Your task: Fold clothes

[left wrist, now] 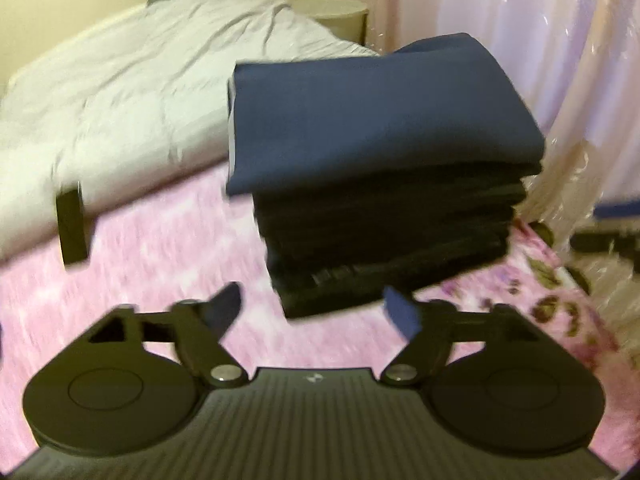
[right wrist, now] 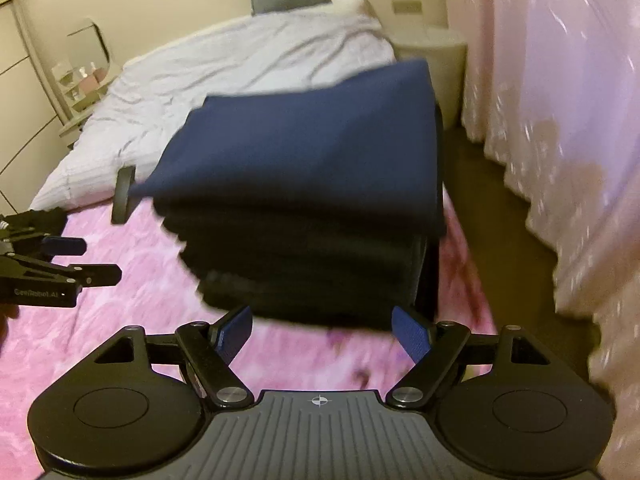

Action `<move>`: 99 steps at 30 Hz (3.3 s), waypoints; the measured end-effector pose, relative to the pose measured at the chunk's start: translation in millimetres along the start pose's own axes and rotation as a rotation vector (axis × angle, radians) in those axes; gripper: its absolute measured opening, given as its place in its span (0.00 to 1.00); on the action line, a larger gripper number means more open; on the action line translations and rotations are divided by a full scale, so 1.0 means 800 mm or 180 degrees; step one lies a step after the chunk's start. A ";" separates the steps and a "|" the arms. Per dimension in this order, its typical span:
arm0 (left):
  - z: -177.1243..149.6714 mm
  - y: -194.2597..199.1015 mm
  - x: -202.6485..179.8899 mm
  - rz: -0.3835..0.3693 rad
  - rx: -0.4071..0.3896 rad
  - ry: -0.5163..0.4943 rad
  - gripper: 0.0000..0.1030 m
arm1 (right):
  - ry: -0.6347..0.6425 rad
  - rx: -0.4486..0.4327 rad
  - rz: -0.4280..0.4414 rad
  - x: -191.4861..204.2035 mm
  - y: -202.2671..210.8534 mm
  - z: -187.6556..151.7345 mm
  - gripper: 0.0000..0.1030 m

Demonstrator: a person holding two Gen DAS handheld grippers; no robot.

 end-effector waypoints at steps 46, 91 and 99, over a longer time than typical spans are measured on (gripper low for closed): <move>-0.080 0.239 -0.007 -0.0238 -0.0300 0.0352 0.98 | -0.0568 -0.0625 -0.0553 0.144 0.245 -0.073 1.00; -0.086 0.210 -0.028 -0.0103 -0.0128 0.0243 0.99 | -0.0399 -0.0385 -0.0594 0.142 0.213 -0.063 1.00; -0.086 0.213 -0.030 -0.0125 -0.0177 0.0200 0.99 | -0.0396 -0.0392 -0.0594 0.144 0.212 -0.063 1.00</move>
Point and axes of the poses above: each gripper's, at about its wrist camera, not at the fingertips, and y roughly against the way its jaws point, x to its left, z to its top, the point moved 6 cm from there along -y, roughly the way its jaws point, and after that the axes turned 5 degrees about z, right-handed, at the moved point
